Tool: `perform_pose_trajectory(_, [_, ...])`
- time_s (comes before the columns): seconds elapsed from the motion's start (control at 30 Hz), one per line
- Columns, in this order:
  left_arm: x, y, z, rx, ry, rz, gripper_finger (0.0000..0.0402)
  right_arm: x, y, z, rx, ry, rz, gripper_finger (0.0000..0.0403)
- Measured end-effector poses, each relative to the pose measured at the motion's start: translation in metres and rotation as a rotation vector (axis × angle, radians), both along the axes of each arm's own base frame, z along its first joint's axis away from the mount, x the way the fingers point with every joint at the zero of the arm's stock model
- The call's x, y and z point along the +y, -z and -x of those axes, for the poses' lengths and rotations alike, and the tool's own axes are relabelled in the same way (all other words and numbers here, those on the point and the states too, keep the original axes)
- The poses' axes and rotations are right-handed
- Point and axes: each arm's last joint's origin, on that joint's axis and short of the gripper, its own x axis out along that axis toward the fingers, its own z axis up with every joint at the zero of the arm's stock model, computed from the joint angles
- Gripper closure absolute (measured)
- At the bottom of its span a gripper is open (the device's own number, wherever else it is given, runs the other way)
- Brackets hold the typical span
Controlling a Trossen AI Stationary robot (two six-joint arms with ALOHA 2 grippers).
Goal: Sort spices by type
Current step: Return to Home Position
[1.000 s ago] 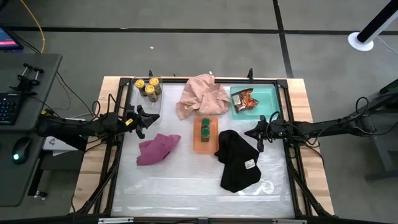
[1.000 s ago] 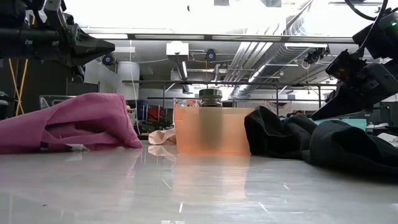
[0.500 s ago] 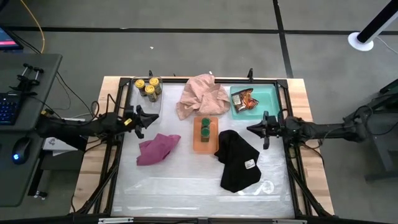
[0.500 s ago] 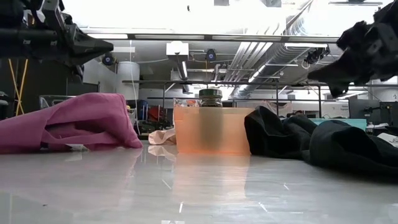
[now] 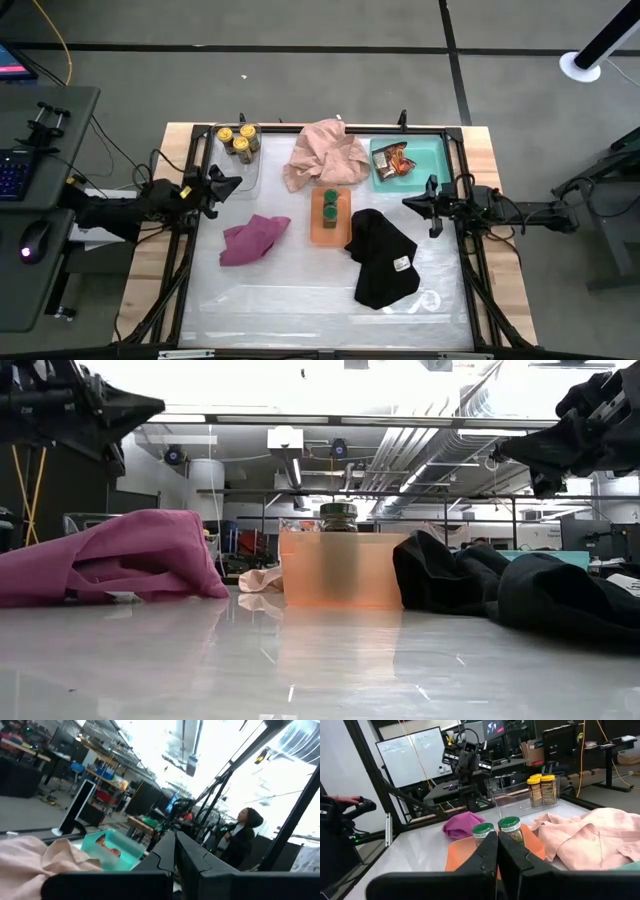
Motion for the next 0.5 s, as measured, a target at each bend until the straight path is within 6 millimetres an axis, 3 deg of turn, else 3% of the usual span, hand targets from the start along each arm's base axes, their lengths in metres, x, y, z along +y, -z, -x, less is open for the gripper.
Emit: perform_pose_trajectory(0.5, [0.0001, 0.0065, -0.0017, 0.071, -0.001, 0.001, 0.0401, 0.0001, 0.0022, -0.0018, 0.027, -0.003, 0.0, 0.0402])
